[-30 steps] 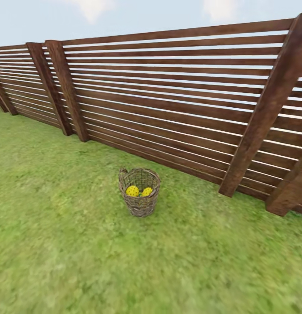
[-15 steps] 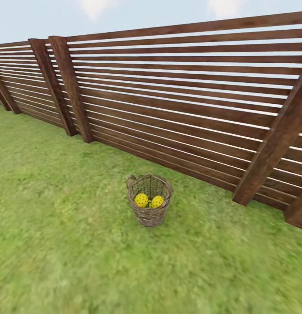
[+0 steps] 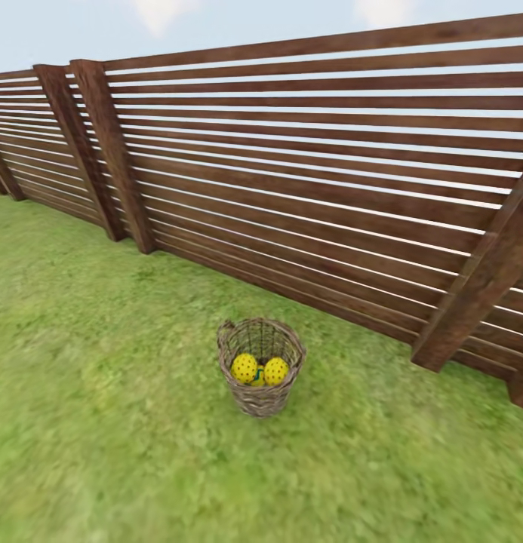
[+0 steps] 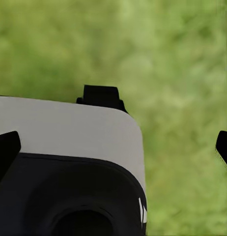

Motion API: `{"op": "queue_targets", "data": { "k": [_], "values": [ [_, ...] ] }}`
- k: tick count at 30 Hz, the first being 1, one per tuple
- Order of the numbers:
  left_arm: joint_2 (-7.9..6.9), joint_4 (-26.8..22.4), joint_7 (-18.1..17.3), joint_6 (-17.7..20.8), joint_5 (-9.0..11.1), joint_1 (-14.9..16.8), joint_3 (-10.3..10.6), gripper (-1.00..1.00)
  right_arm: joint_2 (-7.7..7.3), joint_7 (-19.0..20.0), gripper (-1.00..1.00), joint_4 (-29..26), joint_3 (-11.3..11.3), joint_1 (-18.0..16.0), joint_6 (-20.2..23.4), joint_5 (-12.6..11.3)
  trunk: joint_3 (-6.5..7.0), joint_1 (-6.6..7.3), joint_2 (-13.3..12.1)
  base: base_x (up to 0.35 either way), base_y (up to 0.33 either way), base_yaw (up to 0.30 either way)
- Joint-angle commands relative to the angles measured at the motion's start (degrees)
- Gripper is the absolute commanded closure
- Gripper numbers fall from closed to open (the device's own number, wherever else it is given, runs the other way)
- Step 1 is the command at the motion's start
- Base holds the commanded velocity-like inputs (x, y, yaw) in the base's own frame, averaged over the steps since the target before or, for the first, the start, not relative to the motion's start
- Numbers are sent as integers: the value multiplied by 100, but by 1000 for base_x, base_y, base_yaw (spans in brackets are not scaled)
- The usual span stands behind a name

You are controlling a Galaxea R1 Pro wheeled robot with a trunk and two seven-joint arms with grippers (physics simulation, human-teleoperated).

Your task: Take the three Easter eggs out of the wicker basket on the lawn in the garden, then place them on the lawn next to a single tree (choose any tree) so that all three eggs are next to the same tree and none are left in the basket.

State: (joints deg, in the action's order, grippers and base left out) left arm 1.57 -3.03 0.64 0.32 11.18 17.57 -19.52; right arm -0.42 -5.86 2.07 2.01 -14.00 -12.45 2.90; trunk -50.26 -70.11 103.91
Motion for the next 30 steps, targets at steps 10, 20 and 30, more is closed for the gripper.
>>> {"op": "queue_targets", "data": {
  "k": [10,20,30],
  "values": [
    [1,-5,7,3,68,-2,10,-100,-11,-20,-100,22,19,-7,-30,30,-4,-3,2,327,29,-275],
    [-6,-5,7,3,68,-2,10,-100,-11,-20,-100,26,19,-7,-26,42,-4,-3,2,327,149,-88],
    [1,-12,7,1,75,-3,3,-100,-12,-22,-100,-5,-2,-7,-25,16,-4,-3,2,310,204,0]
  ]
}}
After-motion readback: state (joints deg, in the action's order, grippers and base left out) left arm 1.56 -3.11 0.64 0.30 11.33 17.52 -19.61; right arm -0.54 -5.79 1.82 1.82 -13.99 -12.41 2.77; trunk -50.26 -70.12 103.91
